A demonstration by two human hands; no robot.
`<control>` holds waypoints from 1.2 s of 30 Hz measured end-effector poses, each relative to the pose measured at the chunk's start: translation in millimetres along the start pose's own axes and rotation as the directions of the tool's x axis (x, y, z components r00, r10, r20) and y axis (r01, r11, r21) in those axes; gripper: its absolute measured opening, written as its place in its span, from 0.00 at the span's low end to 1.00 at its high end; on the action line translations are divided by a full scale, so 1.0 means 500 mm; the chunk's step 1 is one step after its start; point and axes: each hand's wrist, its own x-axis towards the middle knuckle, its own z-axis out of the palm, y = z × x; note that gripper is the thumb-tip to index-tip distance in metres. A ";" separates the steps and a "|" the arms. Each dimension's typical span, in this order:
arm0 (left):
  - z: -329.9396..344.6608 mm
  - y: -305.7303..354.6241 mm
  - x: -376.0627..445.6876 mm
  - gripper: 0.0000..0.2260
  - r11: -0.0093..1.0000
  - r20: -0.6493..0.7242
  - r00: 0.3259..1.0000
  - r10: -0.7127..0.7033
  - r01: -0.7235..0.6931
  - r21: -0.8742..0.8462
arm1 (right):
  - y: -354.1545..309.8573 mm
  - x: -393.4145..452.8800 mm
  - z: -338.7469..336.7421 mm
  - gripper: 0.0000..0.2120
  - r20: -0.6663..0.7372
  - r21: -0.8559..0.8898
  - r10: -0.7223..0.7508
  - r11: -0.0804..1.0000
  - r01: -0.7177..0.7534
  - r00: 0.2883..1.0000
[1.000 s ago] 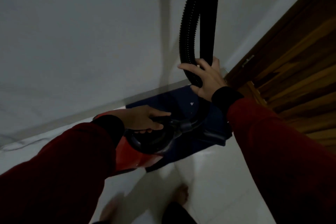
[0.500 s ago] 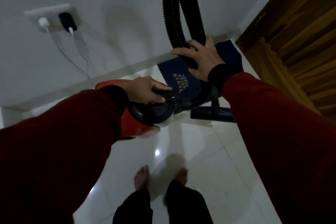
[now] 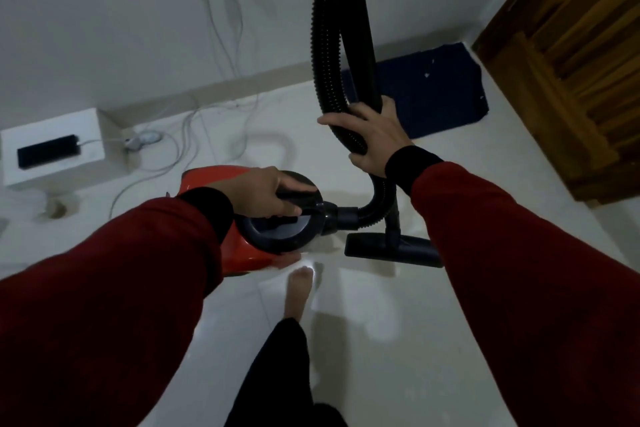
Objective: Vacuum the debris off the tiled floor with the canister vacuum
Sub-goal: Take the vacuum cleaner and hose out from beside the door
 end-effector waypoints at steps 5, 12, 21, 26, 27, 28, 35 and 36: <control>0.138 -0.064 -0.172 0.22 0.997 0.024 0.998 -0.059 0.060 -0.050 | -0.146 -0.150 0.050 0.36 0.031 0.072 0.022 0.997 -0.024 0.999; 0.288 -0.191 -0.359 0.22 0.990 0.031 0.994 -0.109 0.111 -0.087 | -0.345 -0.285 0.159 0.36 0.064 0.112 0.033 0.993 -0.040 0.997; 0.485 -0.430 -0.450 0.21 0.996 -0.034 0.998 -0.049 0.047 -0.070 | -0.521 -0.388 0.404 0.37 0.068 0.038 -0.007 0.999 0.004 0.998; 0.617 -0.569 -0.404 0.22 0.996 -0.138 0.988 -0.063 0.053 -0.077 | -0.536 -0.404 0.572 0.37 0.050 -0.031 -0.090 0.995 0.092 0.995; 0.643 -0.593 -0.391 0.22 0.996 -0.165 0.985 -0.059 0.046 -0.080 | -0.539 -0.407 0.603 0.37 0.046 -0.048 -0.105 0.993 0.107 0.993; 0.670 -0.617 -0.379 0.22 0.996 -0.190 0.980 -0.053 0.037 -0.087 | -0.540 -0.410 0.631 0.37 0.049 -0.061 -0.119 0.991 0.122 0.992; 0.797 -0.763 -0.284 0.20 0.967 -0.360 0.933 -0.013 -0.079 -0.240 | -0.543 -0.384 0.784 0.37 -0.020 -0.128 -0.270 0.956 0.266 0.963; 0.811 -0.780 -0.273 0.20 0.966 -0.385 0.923 -0.005 -0.095 -0.242 | -0.544 -0.378 0.803 0.37 -0.024 -0.139 -0.295 0.947 0.289 0.955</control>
